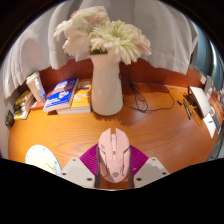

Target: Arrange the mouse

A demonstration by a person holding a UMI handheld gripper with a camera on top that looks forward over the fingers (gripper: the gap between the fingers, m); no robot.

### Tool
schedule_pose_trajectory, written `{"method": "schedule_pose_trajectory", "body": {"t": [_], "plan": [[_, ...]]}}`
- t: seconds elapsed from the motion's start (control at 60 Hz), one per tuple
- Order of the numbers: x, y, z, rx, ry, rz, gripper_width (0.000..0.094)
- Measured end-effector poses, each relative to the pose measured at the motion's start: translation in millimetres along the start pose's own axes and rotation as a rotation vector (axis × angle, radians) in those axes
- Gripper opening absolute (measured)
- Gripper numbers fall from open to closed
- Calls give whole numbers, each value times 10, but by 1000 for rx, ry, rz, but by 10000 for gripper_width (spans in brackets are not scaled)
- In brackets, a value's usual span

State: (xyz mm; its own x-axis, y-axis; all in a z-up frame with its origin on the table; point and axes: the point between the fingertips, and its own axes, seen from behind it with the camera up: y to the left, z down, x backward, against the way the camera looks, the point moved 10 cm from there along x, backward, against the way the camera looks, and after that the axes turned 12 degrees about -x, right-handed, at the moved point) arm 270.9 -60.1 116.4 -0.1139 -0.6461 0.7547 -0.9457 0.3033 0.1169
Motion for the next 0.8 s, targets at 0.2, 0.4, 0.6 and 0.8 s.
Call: {"method": "schedule_pose_trajectory", "body": {"t": [0.2,0.4,0.6,0.8], "plan": [[1064,616,-740,-34,-242,-32,388],[1828,1601,-817,-9,-354,-132,388],[1322,2349,43,100,-220,-149,388],[553,2397,1140,104,8,-84,386]]}}
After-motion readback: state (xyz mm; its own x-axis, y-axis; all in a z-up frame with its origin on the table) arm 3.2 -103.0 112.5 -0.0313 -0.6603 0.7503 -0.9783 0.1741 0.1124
